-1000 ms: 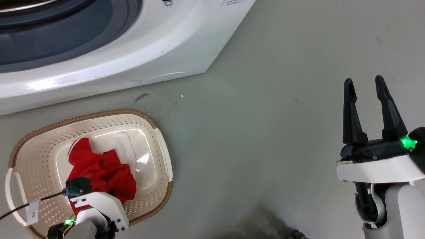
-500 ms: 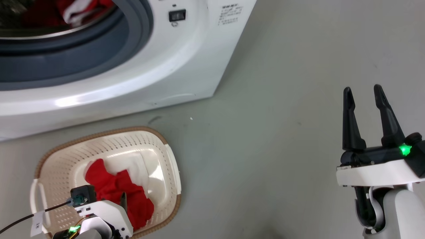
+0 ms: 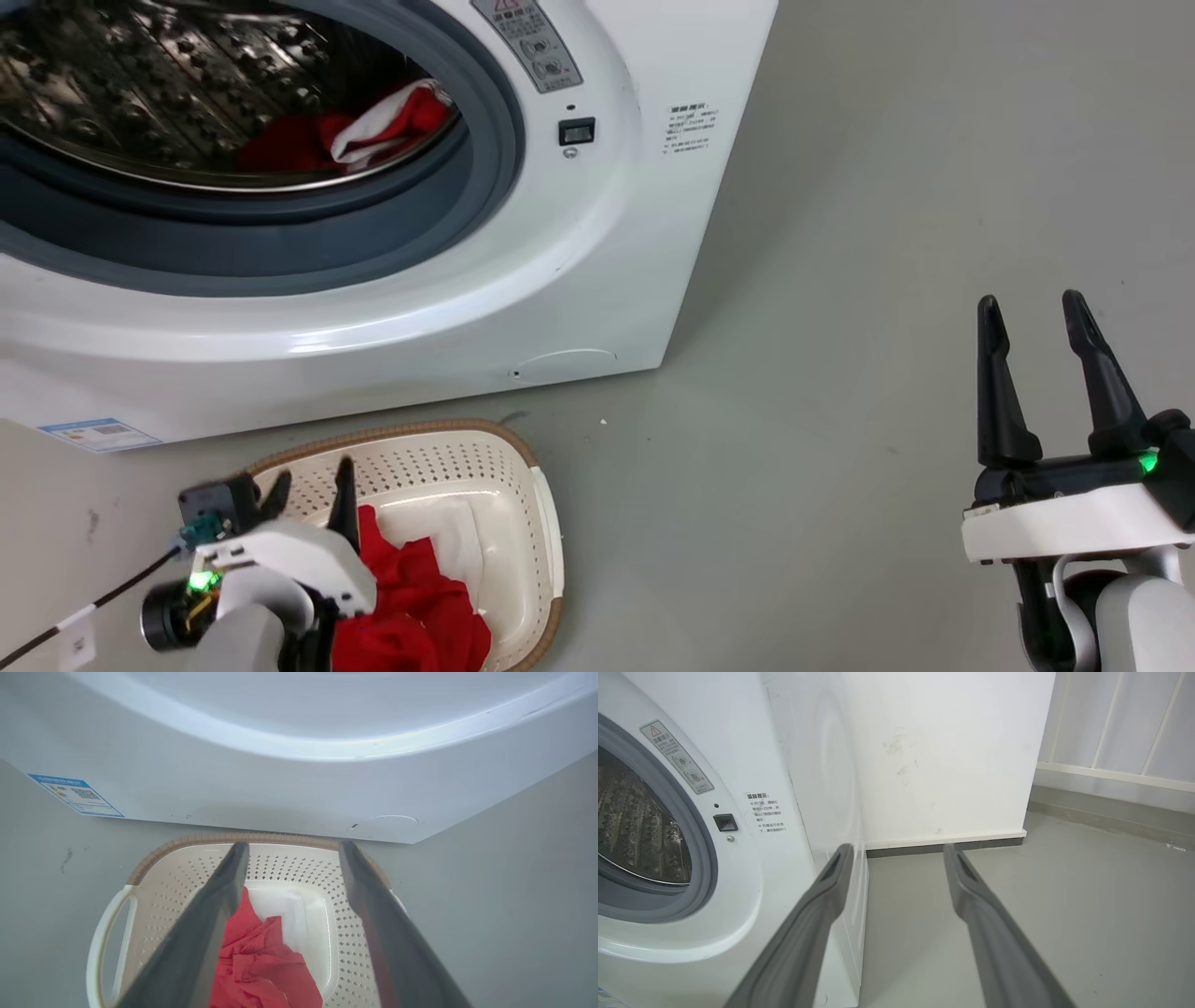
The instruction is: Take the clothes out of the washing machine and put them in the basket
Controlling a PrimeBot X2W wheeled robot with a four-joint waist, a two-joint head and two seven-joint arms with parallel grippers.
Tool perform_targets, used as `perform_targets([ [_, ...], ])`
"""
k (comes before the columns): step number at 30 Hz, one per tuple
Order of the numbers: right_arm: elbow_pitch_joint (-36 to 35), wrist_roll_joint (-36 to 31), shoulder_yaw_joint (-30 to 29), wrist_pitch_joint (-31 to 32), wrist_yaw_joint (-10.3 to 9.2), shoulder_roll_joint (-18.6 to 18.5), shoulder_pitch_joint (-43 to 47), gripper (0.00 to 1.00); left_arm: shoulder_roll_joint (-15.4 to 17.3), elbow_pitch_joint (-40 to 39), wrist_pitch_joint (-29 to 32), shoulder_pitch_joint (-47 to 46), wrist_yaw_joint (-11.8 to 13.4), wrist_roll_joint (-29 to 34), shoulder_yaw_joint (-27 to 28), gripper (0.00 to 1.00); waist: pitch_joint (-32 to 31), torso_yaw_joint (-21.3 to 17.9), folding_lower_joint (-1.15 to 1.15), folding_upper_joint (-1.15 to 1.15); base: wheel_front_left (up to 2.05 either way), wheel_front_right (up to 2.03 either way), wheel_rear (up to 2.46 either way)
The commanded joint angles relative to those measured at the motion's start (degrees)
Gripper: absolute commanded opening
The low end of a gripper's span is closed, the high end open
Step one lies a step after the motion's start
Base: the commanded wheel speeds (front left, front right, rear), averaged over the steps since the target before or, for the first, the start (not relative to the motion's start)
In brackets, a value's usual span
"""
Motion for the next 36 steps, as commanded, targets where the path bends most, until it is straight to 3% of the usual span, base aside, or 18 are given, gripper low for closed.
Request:
perform_targets([
  [1,-0.41,-0.06,-0.05,0.13,-0.02,-0.01,0.60,1.00,0.10,-2.43,-0.28,0.73,0.29,1.05,1.08,1.00,-0.74,0.35,0.01,0.00,0.00,0.00,0.00],
  [9,-0.83,0.80,0.57,0.31,-0.02,-0.01,2.03,1.00,0.12,-16.81,-0.22,0.33,-0.06,7.64,7.10,1.00,-2.07,-1.15,0.01,0.00,0.00,0.00,0.00],
  [14,-0.82,1.64,0.69,-0.05,-0.02,0.00,1.90,1.00,1.15,-20.96,-0.23,-3.23,-0.46,10.59,8.81,1.00,-1.69,-2.89,0.01,0.00,0.00,0.00,0.00],
  [20,-0.15,2.98,1.36,-1.13,-0.02,0.01,0.80,1.00,5.84,-17.90,2.87,-13.49,-2.24,12.01,7.76,1.00,1.32,-5.69,0.01,0.00,0.00,0.00,0.00],
  [36,4.07,9.12,4.83,-4.19,-0.02,0.05,-2.13,1.00,19.30,-4.68,25.27,-38.42,-4.61,9.22,2.89,1.00,13.25,-14.41,0.01,0.00,0.00,0.00,0.00],
])
